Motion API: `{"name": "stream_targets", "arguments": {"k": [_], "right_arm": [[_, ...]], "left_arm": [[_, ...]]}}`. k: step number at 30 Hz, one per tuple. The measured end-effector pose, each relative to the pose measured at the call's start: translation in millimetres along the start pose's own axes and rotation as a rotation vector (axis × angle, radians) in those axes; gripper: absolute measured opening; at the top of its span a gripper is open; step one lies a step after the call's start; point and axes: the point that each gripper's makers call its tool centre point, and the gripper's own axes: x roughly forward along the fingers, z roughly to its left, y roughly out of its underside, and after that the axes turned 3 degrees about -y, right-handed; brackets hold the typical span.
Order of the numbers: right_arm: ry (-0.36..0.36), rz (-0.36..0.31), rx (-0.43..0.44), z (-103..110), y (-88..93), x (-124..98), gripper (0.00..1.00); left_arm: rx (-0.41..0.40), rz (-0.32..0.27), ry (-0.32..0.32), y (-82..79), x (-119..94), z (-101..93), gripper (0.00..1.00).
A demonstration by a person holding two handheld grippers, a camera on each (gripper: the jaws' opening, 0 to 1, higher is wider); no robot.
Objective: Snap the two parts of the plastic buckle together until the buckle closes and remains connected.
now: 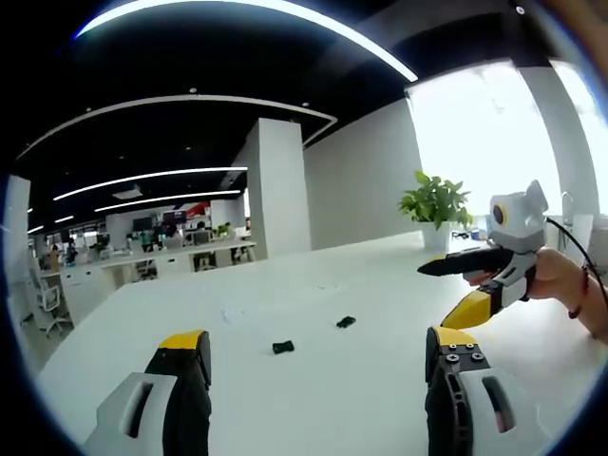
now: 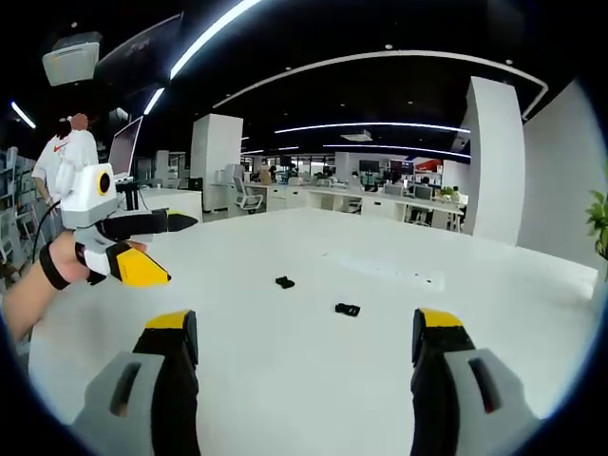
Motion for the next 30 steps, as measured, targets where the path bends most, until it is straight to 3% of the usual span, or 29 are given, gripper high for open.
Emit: {"name": "stream_targets", "arguments": {"k": [30], "right_arm": [[0.000,0.031,0.013,-10.7,5.8,14.8,0.94]], "left_arm": [[-0.002,0.015,0.000,0.7,8.6,8.2,0.95]]}}
